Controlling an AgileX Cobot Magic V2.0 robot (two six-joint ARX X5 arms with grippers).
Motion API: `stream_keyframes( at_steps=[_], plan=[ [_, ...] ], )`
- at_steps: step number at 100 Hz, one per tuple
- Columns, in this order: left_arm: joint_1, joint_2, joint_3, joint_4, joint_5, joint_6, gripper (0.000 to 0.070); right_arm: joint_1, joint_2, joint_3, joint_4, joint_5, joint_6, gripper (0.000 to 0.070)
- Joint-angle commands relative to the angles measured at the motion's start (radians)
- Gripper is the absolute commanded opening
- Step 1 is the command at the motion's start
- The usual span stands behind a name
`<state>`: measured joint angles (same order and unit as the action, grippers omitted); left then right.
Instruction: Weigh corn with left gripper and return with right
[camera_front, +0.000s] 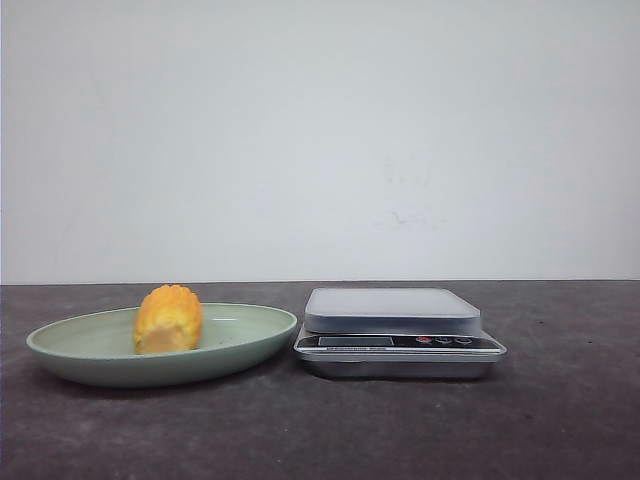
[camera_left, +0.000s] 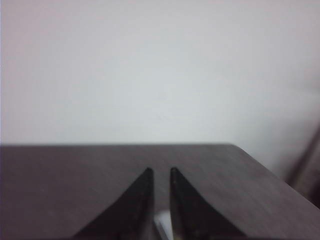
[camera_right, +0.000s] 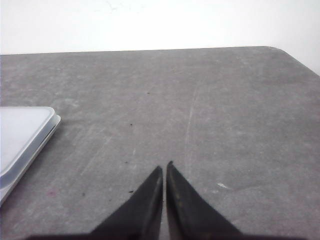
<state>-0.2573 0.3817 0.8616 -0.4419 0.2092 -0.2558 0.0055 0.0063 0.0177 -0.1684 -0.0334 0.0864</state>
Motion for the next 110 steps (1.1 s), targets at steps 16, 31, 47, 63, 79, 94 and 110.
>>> stream_keyframes(
  at_steps=[16, 31, 47, 63, 79, 94, 110],
  plan=[
    [0.075, -0.132, -0.425, 0.261, 0.03, -0.114, 0.0012, -0.001, -0.002, -0.005, 0.011, 0.0, 0.0, 0.0006],
    [0.124, -0.214, -0.568, 0.32, -0.019, -0.071, 0.0012, -0.001, -0.002, -0.005, 0.011, 0.0, 0.0, 0.0006],
    [0.182, -0.338, -0.668, 0.294, -0.064, 0.008, 0.0012, -0.001, -0.002, -0.005, 0.011, 0.0, 0.0, 0.0006],
    [0.243, -0.378, -0.739, 0.297, -0.064, 0.054, 0.0012, -0.001, -0.002, -0.005, 0.011, 0.0, 0.0, 0.0006],
    [0.29, -0.378, -0.791, 0.275, -0.063, 0.091, 0.0012, -0.001, -0.002, -0.005, 0.012, 0.002, 0.0, 0.0007],
    [0.309, -0.379, -0.84, 0.269, -0.063, 0.118, 0.0012, -0.001, -0.002, -0.005, 0.011, 0.005, 0.0, 0.0006],
    [0.311, -0.379, -0.848, 0.262, -0.063, 0.172, 0.0012, -0.001, -0.002, -0.005, 0.011, 0.006, 0.0, 0.0007]
  ],
)
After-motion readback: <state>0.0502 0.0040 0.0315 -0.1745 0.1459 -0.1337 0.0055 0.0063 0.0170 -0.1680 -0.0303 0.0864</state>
